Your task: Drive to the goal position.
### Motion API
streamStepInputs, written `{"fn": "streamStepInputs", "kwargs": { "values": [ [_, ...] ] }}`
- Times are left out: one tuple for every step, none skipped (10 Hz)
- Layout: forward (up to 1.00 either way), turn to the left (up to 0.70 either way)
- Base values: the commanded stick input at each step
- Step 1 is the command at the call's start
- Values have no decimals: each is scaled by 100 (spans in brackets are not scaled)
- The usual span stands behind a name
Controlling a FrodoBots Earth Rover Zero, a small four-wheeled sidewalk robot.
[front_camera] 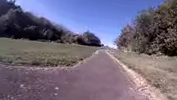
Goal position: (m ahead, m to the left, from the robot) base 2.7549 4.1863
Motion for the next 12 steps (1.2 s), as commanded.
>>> {"fn": "streamStepInputs", "kwargs": {
  "values": [
    [70,35],
    [70,35],
    [70,35],
    [70,35],
    [70,35],
    [70,35],
    [70,35],
    [70,35],
    [69,25],
    [45,13],
    [6,0],
    [7,0]
  ]
}}
